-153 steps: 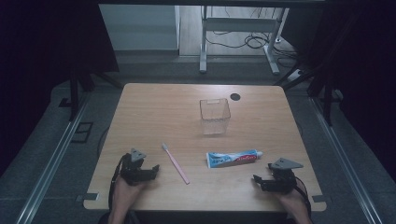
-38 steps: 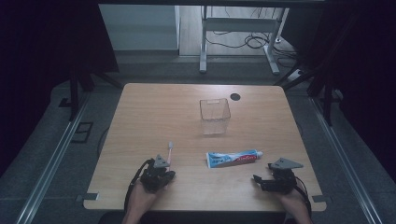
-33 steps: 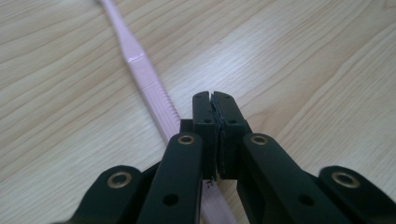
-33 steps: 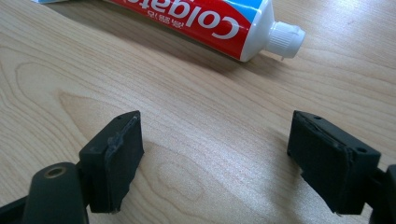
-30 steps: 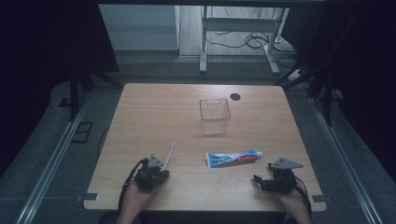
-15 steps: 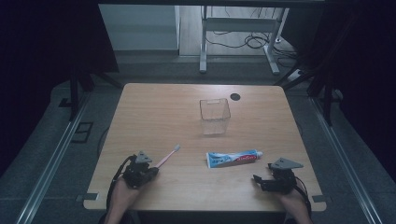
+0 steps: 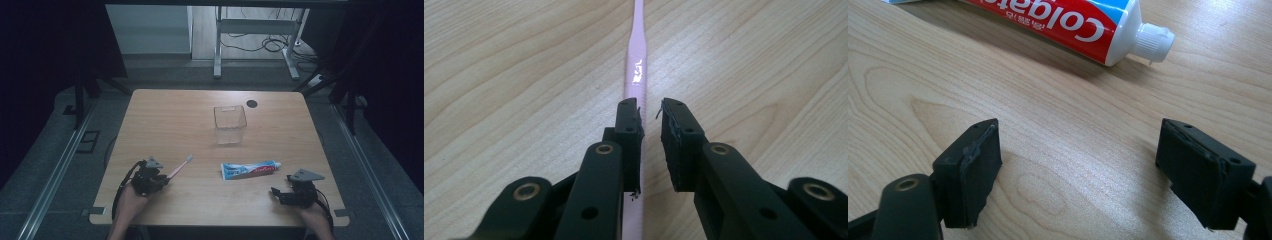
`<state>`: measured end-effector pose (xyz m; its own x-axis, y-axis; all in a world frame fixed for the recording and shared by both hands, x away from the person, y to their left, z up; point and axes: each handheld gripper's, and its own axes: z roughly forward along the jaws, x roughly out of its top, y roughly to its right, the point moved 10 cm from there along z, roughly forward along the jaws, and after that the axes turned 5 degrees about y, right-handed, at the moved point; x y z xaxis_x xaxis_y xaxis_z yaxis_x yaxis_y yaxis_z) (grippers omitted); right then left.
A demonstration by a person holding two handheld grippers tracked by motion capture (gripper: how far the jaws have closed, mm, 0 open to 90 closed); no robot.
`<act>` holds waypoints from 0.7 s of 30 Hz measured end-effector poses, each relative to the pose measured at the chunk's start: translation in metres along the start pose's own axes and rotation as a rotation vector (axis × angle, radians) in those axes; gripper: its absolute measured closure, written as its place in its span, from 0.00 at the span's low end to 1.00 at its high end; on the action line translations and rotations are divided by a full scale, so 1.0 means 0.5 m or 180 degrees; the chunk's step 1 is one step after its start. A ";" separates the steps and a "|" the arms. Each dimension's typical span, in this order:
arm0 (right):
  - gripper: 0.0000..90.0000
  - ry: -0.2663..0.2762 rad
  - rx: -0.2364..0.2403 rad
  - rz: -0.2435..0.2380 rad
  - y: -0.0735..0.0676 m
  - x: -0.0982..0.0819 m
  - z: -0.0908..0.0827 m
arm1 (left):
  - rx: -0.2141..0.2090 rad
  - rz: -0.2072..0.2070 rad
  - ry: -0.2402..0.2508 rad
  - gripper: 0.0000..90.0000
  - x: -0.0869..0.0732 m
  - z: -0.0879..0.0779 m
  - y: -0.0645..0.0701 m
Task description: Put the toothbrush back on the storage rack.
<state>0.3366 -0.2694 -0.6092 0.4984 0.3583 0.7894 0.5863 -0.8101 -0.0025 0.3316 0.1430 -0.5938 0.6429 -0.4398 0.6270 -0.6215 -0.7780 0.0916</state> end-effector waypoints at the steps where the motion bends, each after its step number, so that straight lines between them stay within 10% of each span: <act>1: 0.20 0.0000 0.0000 -0.0001 0.000 0.000 0.000 | -0.0005 0.0003 -0.0022 0.85 0.001 0.000 -0.001; 21: 0.20 -0.0005 0.0000 -0.0001 0.000 0.000 0.000 | -0.0005 0.0189 -0.0651 0.79 0.033 0.032 -0.017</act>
<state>0.3364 -0.2695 -0.6092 0.4993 0.3592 0.7885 0.5863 -0.8101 -0.0022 0.3549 0.1352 -0.5966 0.6826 -0.5668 0.4613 -0.6616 -0.7474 0.0605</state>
